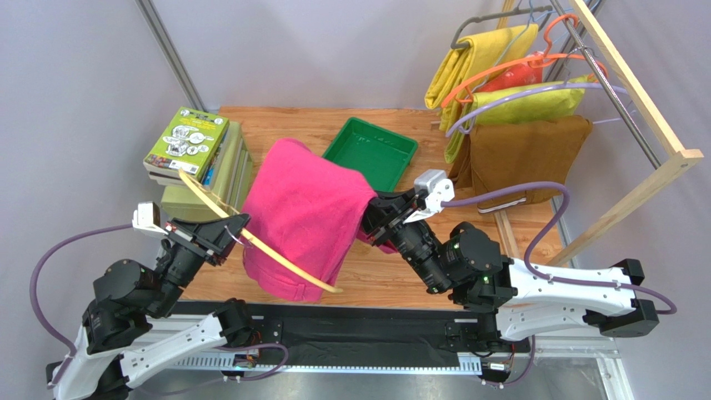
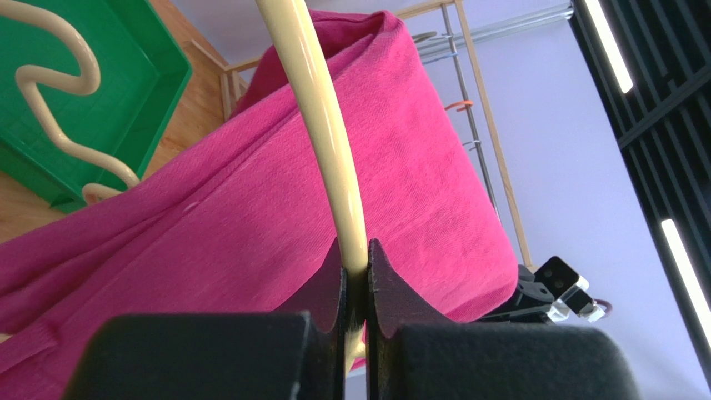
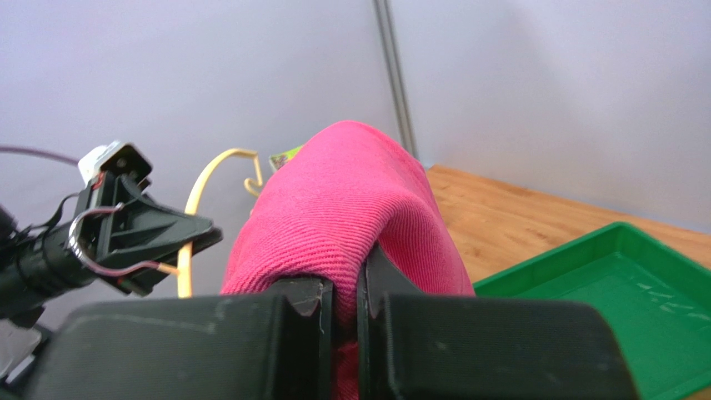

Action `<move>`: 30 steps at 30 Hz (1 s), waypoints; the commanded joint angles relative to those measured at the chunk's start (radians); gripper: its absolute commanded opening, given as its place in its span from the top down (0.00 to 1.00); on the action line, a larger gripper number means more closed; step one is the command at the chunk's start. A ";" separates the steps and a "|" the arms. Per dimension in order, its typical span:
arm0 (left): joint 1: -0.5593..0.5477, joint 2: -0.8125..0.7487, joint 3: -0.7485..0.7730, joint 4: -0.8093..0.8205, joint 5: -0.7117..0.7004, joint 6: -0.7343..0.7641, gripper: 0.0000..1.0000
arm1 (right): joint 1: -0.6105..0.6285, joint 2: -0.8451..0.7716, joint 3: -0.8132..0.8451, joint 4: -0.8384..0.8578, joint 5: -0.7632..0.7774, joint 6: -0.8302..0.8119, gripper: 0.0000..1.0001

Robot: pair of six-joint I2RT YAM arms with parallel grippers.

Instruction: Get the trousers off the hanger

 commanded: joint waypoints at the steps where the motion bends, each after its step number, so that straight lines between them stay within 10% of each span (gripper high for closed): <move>1: -0.001 -0.028 0.000 -0.163 -0.046 0.068 1.00 | -0.031 -0.034 0.131 0.320 0.095 -0.072 1.00; 18: -0.001 -0.127 -0.026 -0.311 -0.091 0.036 1.00 | -0.477 0.143 0.430 -0.258 -0.177 0.178 1.00; 30: -0.001 -0.049 0.089 -0.263 -0.006 0.128 1.00 | -0.746 0.314 0.405 -0.288 -0.349 0.098 1.00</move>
